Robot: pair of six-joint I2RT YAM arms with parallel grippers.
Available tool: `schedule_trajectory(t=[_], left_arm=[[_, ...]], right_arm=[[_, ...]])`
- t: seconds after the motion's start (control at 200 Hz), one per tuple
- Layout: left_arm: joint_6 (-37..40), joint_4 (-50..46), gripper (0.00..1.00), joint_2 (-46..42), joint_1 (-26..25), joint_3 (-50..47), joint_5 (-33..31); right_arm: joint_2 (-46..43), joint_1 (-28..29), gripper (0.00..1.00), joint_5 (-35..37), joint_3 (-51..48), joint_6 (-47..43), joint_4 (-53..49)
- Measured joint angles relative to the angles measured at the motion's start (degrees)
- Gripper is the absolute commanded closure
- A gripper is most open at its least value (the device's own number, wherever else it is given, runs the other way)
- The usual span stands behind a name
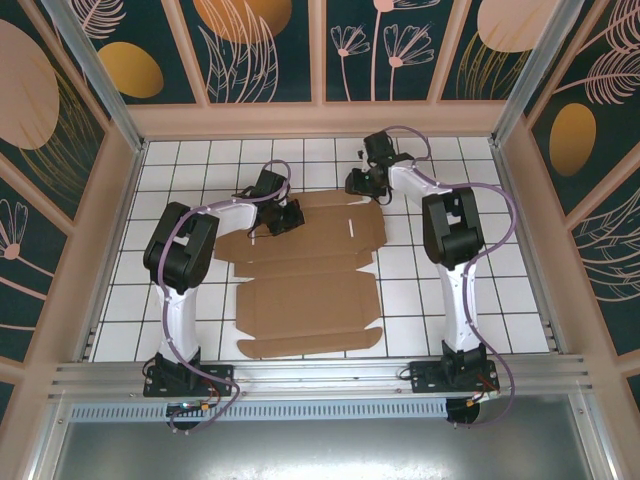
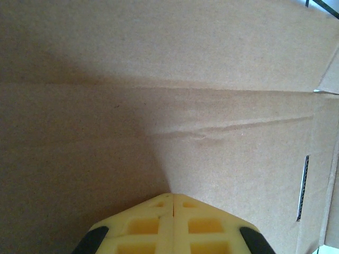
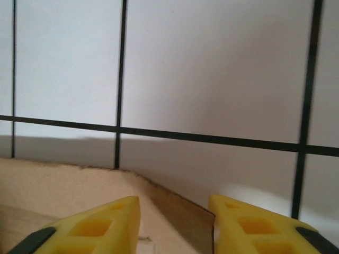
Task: Fold the paper box
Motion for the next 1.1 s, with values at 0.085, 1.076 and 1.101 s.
schedule_trajectory(t=[0.085, 1.076, 1.101], left_arm=[[0.33, -0.24, 1.0, 0.0, 0.02, 0.0, -0.24], [2.78, -1.88, 1.0, 0.13, 0.37, 1.16, -2.56], [2.91, -1.99, 1.0, 0.13, 0.37, 1.22, -2.6]], right_arm=[[-0.59, 0.33, 0.7, -0.76, -1.14, 0.33, 0.9], [6.29, 8.35, 0.56, -0.35, 9.07, -2.29, -2.12], [6.12, 8.37, 0.56, -0.42, 8.57, -2.29, -1.84]])
